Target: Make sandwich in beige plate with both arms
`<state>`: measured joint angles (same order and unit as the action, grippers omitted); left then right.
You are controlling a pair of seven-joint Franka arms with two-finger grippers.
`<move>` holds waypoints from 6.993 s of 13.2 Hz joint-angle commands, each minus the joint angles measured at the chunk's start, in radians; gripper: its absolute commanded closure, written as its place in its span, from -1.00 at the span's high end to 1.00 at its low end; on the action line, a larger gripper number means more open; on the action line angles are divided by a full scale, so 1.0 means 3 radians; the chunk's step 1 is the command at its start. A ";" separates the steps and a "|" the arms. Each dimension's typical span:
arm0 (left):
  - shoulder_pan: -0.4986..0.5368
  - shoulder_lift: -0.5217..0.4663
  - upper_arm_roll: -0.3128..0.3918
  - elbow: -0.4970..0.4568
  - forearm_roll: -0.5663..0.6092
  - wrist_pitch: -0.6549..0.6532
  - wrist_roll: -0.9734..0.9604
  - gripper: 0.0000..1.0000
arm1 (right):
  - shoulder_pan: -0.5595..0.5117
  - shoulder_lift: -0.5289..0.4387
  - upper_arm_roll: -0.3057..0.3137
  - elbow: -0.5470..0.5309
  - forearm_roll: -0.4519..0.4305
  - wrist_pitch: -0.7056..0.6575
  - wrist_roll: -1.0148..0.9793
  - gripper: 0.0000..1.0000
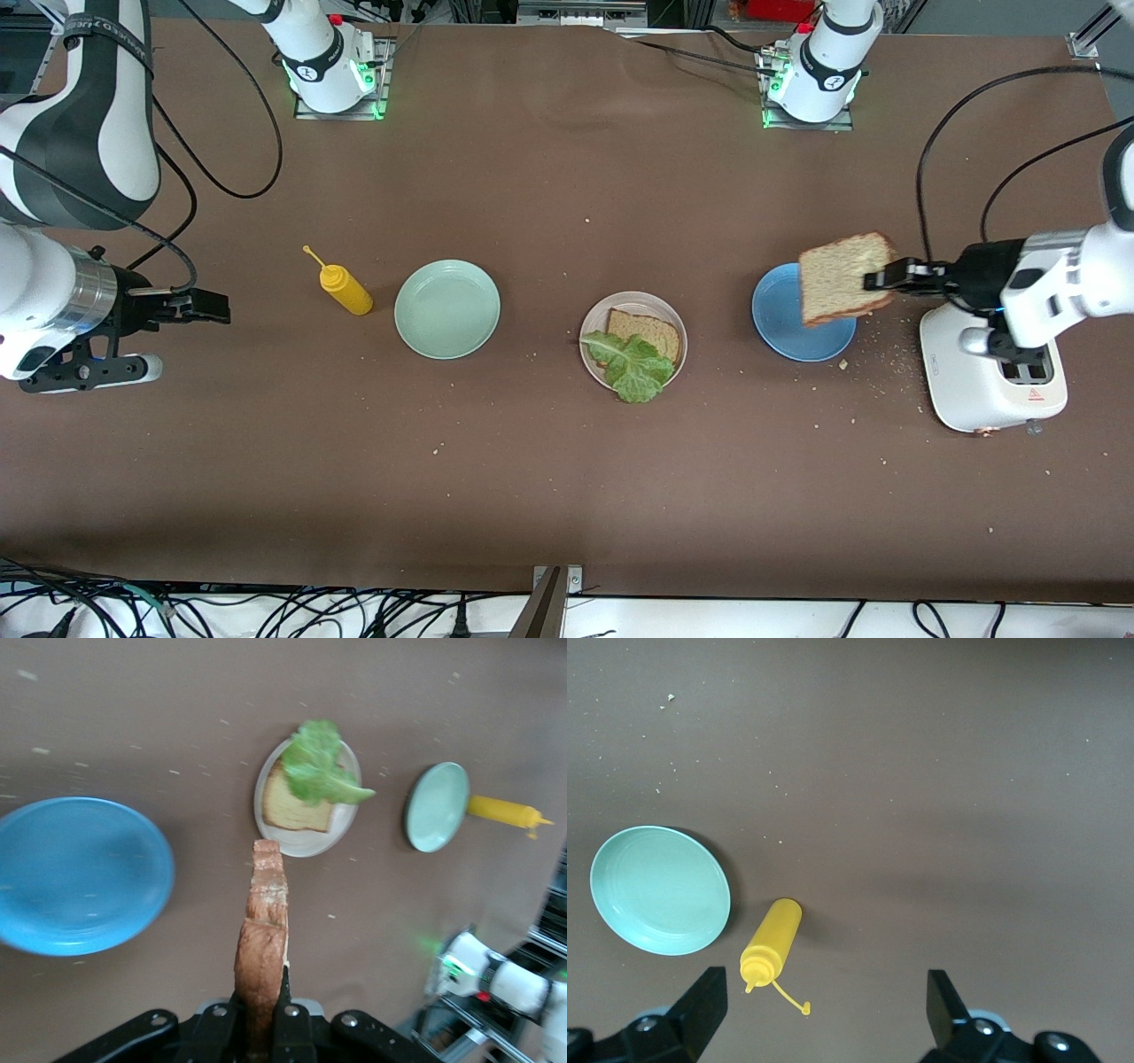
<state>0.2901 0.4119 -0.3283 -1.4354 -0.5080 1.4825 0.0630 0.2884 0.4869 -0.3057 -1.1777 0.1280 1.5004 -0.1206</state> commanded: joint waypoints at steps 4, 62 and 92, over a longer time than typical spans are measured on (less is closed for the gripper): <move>-0.0403 0.0554 0.0005 0.0070 -0.0771 0.0425 0.0000 -1.00 | -0.0015 -0.0028 0.0007 -0.0017 0.0069 -0.0036 0.0034 1.00; -0.0476 -0.0672 0.0138 -0.0063 0.1970 0.0448 0.0383 1.00 | -0.0010 -0.0038 0.0017 -0.0017 0.0069 -0.0046 0.0029 1.00; -0.0957 -0.1393 0.0675 -0.0625 0.1606 0.0427 -0.0456 1.00 | 0.0036 -0.0033 0.0027 0.0004 0.0059 -0.0036 0.0008 1.00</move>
<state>-0.0177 0.0191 -0.1123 -1.5928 -0.0192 1.5927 -0.0685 0.3003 0.4858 -0.3011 -1.1778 0.1298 1.5008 -0.1207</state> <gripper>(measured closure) 0.000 0.000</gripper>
